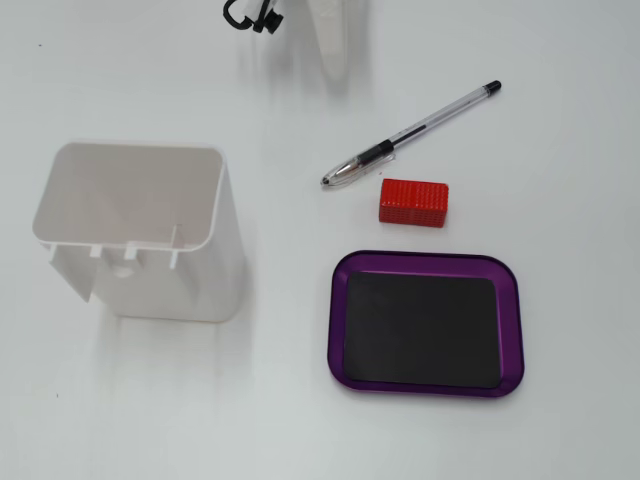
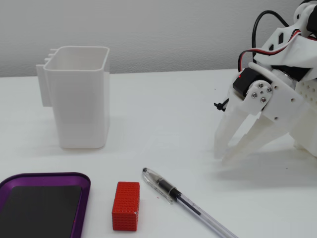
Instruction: Pick up the cube and place it in the box.
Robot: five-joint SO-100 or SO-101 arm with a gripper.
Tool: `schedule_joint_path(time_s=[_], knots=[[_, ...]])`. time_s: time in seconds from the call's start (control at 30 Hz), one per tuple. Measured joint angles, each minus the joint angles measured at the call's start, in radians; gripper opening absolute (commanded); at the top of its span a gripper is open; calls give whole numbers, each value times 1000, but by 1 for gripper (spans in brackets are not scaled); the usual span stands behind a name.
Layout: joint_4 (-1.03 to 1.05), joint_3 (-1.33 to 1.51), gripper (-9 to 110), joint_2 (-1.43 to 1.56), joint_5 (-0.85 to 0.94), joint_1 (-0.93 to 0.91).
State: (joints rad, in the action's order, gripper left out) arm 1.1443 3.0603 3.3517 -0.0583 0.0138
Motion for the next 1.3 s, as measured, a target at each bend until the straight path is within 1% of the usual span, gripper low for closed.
schedule_joint_path(time_s=[0.6, 0.9, 0.97, 1.07, 1.17, 1.3], knots=[[0, -5, 0, 0, 0, -2], [0, -204, 0, -26, 0, -3], [-2, -270, 0, -78, 0, -11], [-2, -436, 0, -258, 0, -12], [21, -634, 0, -523, 0, -9], [112, -913, 0, -945, 0, 14]])
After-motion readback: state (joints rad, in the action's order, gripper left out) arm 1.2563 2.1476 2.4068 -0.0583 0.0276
